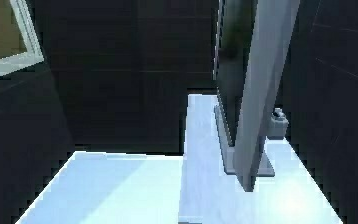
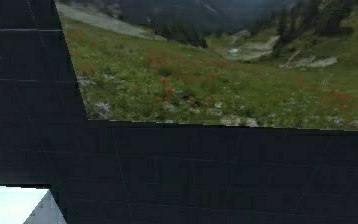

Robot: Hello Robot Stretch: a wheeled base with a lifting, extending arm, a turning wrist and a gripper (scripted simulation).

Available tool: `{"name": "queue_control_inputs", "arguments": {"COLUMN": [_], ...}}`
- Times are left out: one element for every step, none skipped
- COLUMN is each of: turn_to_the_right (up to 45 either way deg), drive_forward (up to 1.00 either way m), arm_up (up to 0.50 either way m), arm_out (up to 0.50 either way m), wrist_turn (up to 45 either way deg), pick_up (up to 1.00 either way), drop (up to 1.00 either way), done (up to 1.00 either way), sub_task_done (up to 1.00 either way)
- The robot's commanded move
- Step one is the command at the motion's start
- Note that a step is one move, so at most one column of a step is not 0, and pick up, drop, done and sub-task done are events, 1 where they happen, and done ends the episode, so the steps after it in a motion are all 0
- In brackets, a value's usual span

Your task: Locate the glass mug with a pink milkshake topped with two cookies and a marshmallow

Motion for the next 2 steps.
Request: {"name": "queue_control_inputs", "arguments": {"turn_to_the_right": [27.0, 0.0], "drive_forward": [0.0, 0.0], "arm_up": [0.0, 0.0], "arm_out": [0.0, 0.0], "wrist_turn": [0.0, 0.0], "pick_up": [0.0, 0.0], "drop": [0.0, 0.0], "done": [0.0, 1.0], "sub_task_done": [0.0, 0.0]}}
